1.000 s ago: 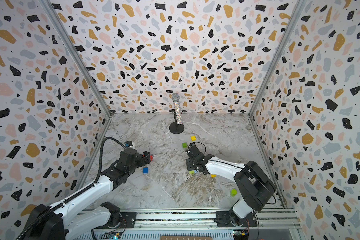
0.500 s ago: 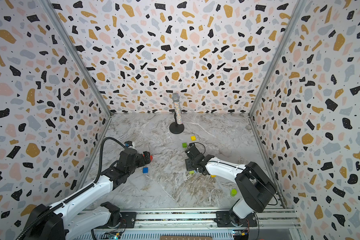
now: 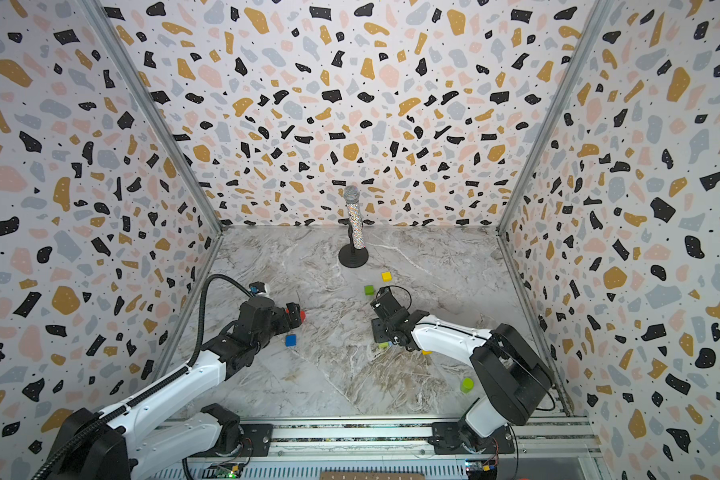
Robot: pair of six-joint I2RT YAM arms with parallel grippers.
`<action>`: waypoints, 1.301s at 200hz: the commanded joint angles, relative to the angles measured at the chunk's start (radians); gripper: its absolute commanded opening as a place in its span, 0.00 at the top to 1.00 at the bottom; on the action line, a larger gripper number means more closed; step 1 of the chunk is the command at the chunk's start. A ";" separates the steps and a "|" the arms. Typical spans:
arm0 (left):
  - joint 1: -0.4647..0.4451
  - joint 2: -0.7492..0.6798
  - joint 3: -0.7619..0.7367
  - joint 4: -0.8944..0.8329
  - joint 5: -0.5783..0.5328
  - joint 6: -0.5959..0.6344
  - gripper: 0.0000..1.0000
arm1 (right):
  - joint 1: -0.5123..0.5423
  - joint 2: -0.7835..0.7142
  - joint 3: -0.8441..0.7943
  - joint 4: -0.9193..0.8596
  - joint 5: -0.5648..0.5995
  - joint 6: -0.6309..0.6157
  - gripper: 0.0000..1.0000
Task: Build the wood block tower
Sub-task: 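Settle the red block flat on the pair and open the right gripper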
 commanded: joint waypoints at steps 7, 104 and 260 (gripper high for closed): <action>-0.004 -0.005 -0.011 0.023 -0.012 0.013 0.00 | 0.004 -0.017 -0.009 -0.004 0.011 0.010 0.47; -0.004 0.002 -0.007 0.018 -0.018 0.010 0.00 | 0.005 -0.015 -0.008 -0.001 -0.001 0.007 0.44; -0.004 -0.001 -0.002 0.007 -0.013 0.009 0.00 | 0.011 -0.041 0.006 -0.026 0.012 0.002 0.28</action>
